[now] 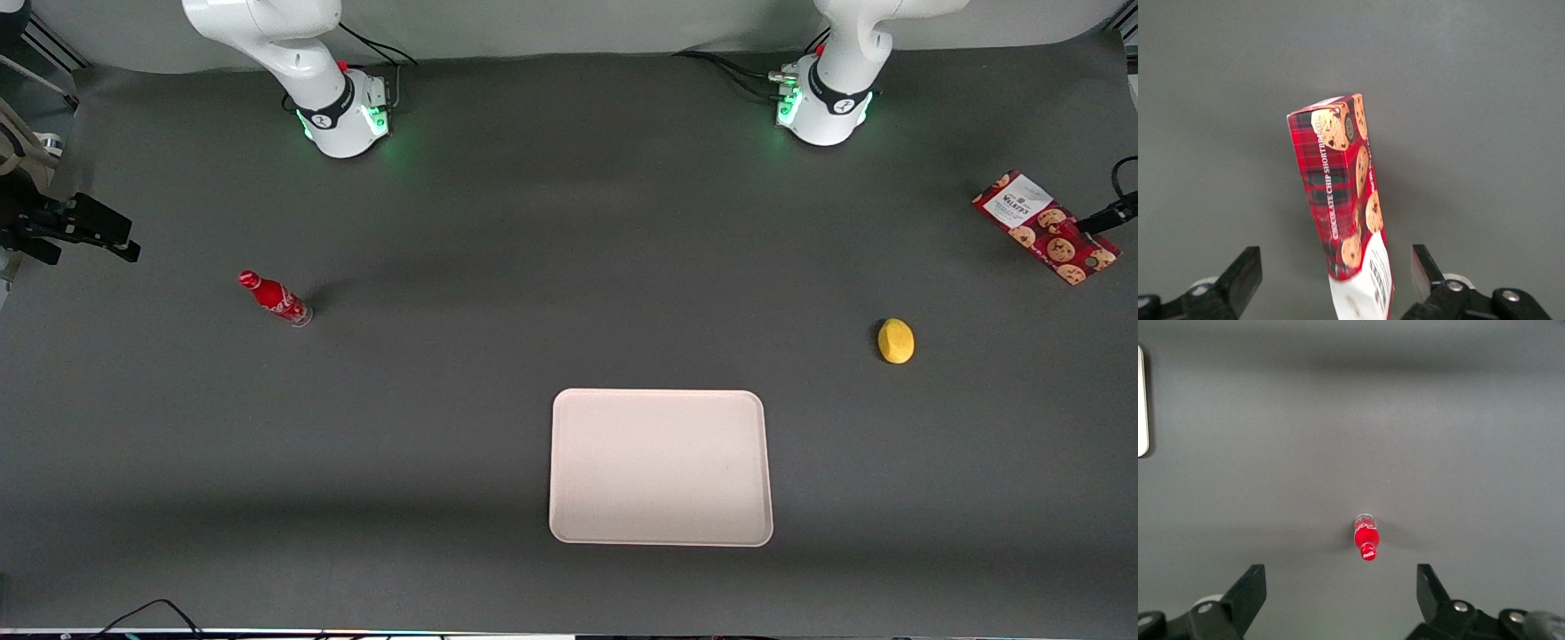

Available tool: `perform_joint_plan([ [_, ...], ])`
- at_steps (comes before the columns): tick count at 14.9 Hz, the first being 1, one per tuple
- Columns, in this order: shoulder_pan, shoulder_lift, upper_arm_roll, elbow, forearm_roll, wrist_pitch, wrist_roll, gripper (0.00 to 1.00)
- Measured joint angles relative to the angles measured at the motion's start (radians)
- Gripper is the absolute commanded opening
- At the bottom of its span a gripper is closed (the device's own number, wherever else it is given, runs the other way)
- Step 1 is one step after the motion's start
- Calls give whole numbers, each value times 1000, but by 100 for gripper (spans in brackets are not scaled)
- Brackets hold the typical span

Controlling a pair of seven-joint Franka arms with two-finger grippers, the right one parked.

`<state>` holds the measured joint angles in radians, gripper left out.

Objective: Place red cookie box on tray
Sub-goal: 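Lift the cookie box upright in the left gripper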

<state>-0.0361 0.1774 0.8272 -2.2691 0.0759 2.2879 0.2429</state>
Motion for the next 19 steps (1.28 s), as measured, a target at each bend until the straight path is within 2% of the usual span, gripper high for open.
perform_joint_plan([
  [3,7,39,13,-99,-23,173,44,100],
  [4,13,59,15,-110,-57,199,86,96],
  [5,18,83,16,-115,-113,221,140,83],
  [6,23,110,17,-117,-183,240,202,46],
  [7,26,140,18,-118,-259,254,267,0],
  [9,27,205,17,-118,-411,281,379,0],
  [10,26,232,15,-117,-455,283,422,0],
  [12,24,252,12,-112,-483,283,452,0],
  [16,18,251,11,-61,-491,254,456,0],
  [19,9,242,11,44,-496,132,455,0],
])
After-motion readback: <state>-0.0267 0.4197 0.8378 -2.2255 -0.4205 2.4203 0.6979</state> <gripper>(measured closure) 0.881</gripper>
